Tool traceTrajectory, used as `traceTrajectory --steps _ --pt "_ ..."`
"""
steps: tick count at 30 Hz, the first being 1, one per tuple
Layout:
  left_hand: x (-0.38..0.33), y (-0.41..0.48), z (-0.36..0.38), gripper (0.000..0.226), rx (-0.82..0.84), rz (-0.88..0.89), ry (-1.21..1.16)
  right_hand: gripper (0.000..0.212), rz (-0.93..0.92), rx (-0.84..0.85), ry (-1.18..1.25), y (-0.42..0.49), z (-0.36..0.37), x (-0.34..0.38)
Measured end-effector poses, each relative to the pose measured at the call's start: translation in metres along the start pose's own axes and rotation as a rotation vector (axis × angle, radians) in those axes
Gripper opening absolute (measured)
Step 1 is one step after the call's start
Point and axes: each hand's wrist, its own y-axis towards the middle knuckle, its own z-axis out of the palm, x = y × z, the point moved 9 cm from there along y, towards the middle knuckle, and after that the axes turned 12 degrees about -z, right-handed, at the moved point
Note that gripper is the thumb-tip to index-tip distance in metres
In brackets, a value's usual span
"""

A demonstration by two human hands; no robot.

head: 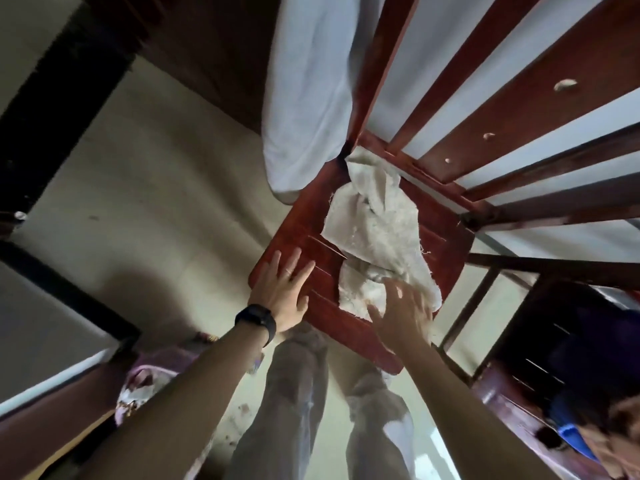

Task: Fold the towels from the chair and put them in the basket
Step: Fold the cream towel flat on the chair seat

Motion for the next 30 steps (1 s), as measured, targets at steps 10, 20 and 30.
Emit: traceTrajectory --steps 10,20,30 --pt "-0.011 0.007 -0.012 0.078 0.119 0.012 0.132 0.02 -0.043 -0.147 0.188 -0.048 -0.033 0.021" --pt "-0.139 -0.135 -0.221 0.018 -0.15 0.69 -0.319 0.025 -0.182 -0.521 0.401 -0.175 -0.184 0.049" --pt "-0.156 -0.261 -0.36 0.019 -0.198 0.561 -0.518 0.03 -0.056 -0.34 0.101 -0.292 -0.258 0.036"
